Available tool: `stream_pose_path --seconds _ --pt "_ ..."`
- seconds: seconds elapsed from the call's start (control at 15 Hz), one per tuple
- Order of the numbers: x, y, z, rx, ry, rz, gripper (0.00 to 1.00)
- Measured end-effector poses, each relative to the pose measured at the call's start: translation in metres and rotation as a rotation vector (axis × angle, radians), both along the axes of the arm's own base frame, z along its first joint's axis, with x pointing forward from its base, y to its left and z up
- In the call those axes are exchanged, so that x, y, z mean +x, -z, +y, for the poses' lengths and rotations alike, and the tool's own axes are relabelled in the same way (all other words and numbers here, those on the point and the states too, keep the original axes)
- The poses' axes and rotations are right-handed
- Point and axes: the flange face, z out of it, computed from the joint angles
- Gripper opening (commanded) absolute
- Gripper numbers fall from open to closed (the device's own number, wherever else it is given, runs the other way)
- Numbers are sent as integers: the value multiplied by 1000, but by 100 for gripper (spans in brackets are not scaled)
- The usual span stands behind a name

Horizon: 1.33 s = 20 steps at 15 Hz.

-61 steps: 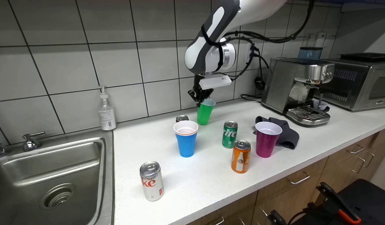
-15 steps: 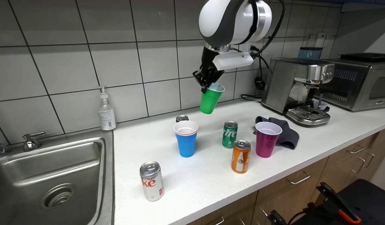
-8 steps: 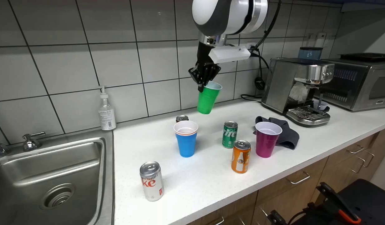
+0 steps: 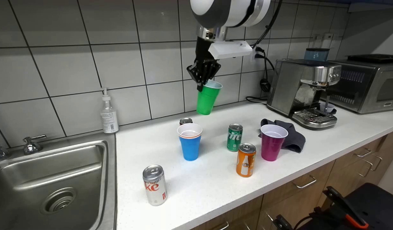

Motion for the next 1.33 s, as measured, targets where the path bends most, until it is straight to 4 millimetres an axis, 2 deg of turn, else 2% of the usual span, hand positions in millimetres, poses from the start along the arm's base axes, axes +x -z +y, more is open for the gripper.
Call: stream_pose_path --seconds 1.0,1.33 --pt "-13 -2 54 -23 -169 -7 1" --pt "-17 -1 66 -40 -243 -9 1"
